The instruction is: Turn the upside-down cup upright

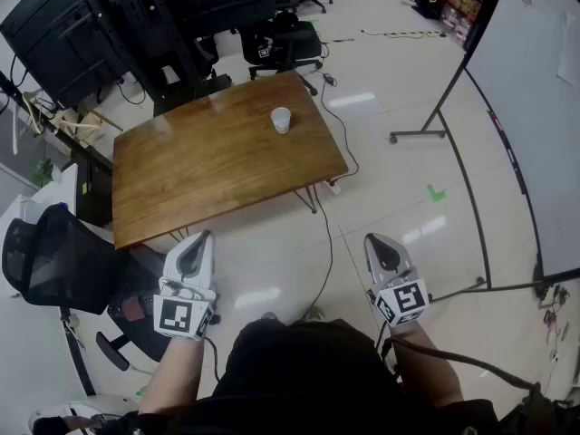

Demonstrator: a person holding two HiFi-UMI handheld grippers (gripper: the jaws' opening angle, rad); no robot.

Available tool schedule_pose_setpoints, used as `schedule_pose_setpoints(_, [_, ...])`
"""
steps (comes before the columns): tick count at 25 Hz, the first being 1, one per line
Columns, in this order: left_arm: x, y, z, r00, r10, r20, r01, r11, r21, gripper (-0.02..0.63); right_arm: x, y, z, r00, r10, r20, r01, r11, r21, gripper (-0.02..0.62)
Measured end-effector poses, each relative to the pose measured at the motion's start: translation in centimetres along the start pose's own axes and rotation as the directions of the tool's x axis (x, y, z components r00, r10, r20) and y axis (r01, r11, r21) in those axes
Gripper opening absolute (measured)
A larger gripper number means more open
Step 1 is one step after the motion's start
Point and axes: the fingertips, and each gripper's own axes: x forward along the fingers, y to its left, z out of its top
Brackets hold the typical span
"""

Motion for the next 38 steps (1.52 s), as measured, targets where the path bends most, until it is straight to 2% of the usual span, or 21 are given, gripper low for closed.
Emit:
schedule_pose_setpoints(3, [1.7,-0.4,0.8,1.0,0.009,0.013,-0.01,1.0,0.011,0.0,0.6,-1.5,-0.9,1.0,0.019,-0.017,-0.019,1.0,0.014,0.002])
schedule_pose_setpoints(6, [3.3,-0.8,1.1,0.999,0.012,0.03,-0.012,1.0,-0.007,0.0,1.7,-3.1,-1.6,0.999,0.004,-0.036,-0.003,1.0,0.025,0.002])
schedule_pose_setpoints(10, [5.3,-0.2,0.4,1.0,-0.008,-0.006,0.008,1.0,-0.008,0.0,4.6,-4.0,-1.8,0.999,-0.005,-0.039,0.007,0.999,0.05,0.003])
schedule_pose_setpoints(13, [7.9,2.5,-0.3,1.0,-0.022,-0.006,0.022,1.0,-0.001,0.0,8.2,-4.7,-1.8,0.999,-0.006,-0.054,0.009,0.999,0.053,0.002])
schedule_pose_setpoints(15, [10.4,4.9,-0.9,0.999,-0.027,0.023,0.027,1.0,-0.006,0.0,10.9,-5.5,-1.3,0.998,-0.015,-0.058,0.018,0.999,0.041,0.002])
schedule_pose_setpoints(19, [16.2,9.7,-1.4,0.996,-0.007,0.084,0.011,0.999,-0.049,0.0,16.7,-8.3,0.9,0.995,-0.083,-0.05,0.083,0.997,0.004,0.002])
schedule_pose_setpoints(21, [19.3,11.1,-0.9,0.994,-0.031,0.107,0.038,0.997,-0.063,0.0,19.8,-10.0,2.3,0.992,-0.113,-0.053,0.113,0.994,0.003,0.002])
schedule_pose_setpoints(24, [23.4,13.3,-1.0,0.99,-0.099,0.098,0.106,0.992,-0.067,0.0,24.2,-11.3,4.1,0.989,-0.137,-0.058,0.137,0.991,-0.001,0.002])
schedule_pose_setpoints(26, [25.7,15.3,-1.3,0.991,-0.103,0.083,0.108,0.992,-0.063,0.0,26.8,-11.4,5.1,0.989,-0.137,-0.058,0.137,0.991,-0.006,0.002])
schedule_pose_setpoints(30, [28.7,18.3,-0.6,0.991,-0.068,0.112,0.077,0.994,-0.074,0.0,30.9,-11.1,5.7,0.993,-0.08,-0.088,0.077,0.996,-0.042,0.003])
schedule_pose_setpoints(34, [29.5,18.9,-1.6,0.996,-0.048,0.068,0.055,0.994,-0.098,0.0,33.7,-10.9,3.2,0.984,-0.001,-0.176,0.001,1.0,0.001,0.003])
schedule_pose_setpoints(38, [29.1,19.6,-2.2,0.999,0.03,0.032,-0.028,0.996,-0.081,0.0,37.2,-11.4,2.4,0.978,0.08,-0.191,-0.079,0.997,0.013,0.003])
